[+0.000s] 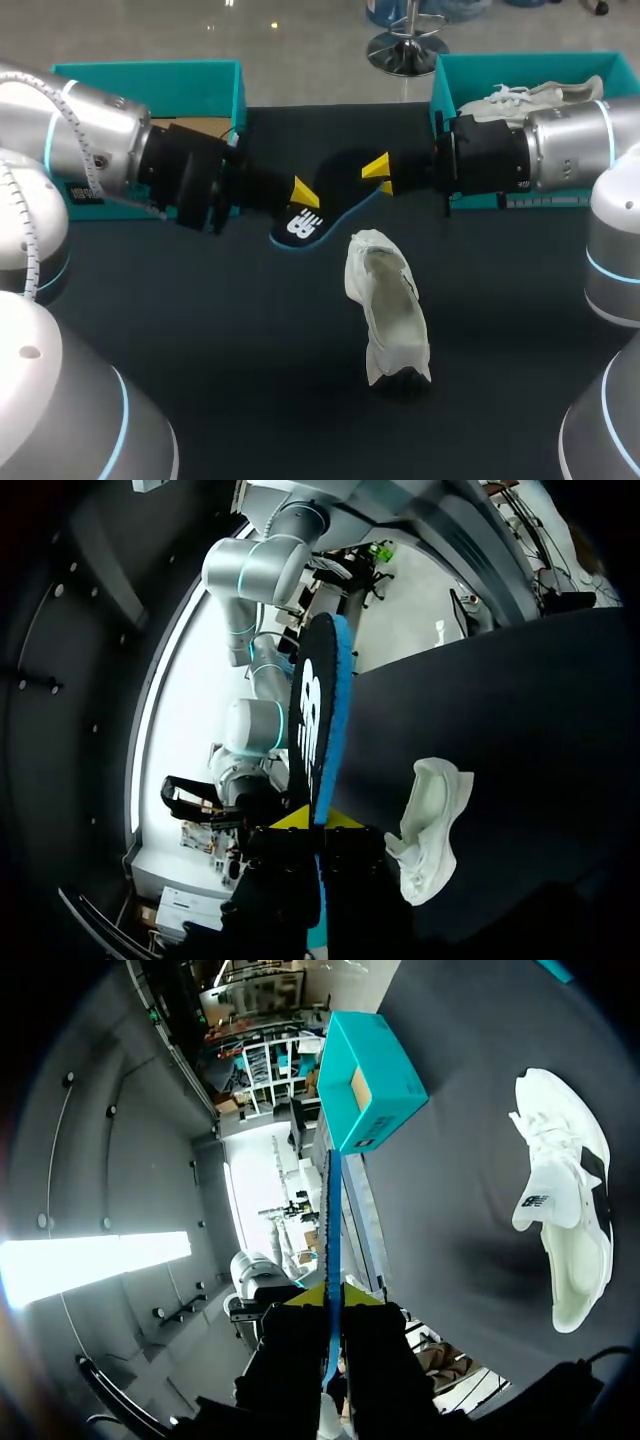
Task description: Take the shoe out of the shoebox, open the shoe tongue, remove and reinsert the insole, then place the shoe into the shoebox
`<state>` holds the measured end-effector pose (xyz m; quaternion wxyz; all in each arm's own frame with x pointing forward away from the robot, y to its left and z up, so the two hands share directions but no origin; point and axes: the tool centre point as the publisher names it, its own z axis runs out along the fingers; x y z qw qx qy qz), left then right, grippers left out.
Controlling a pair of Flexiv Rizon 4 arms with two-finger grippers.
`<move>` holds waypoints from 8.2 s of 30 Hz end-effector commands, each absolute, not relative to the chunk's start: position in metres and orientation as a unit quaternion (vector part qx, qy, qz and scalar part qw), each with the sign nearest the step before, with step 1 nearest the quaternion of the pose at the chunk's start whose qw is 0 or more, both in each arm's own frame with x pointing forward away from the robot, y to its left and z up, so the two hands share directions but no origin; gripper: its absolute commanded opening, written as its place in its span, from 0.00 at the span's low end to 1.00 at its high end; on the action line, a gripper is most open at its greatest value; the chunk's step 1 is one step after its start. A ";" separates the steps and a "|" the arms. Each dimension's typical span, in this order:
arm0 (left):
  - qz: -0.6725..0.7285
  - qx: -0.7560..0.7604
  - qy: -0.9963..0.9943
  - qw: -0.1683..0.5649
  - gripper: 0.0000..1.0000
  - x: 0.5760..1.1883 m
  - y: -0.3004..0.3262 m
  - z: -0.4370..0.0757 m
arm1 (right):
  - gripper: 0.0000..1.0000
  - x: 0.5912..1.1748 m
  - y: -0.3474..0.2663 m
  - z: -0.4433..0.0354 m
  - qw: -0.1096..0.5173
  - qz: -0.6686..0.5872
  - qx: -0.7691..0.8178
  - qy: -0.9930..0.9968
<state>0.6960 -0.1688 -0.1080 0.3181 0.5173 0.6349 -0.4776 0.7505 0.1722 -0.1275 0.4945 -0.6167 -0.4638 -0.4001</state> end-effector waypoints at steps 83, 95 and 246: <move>-0.134 0.705 0.695 0.042 1.00 0.768 -0.183 -0.027 | 0.00 0.761 0.163 -0.153 0.459 -0.422 -0.559 -0.547; -0.324 0.640 0.642 0.271 1.00 0.750 -0.110 -0.053 | 0.00 0.761 0.163 -0.153 0.459 -0.422 -0.559 -0.547; -0.508 0.486 0.576 0.416 0.00 0.733 -0.188 -0.148 | 1.00 0.766 0.133 -0.145 0.429 -0.440 -0.597 -0.515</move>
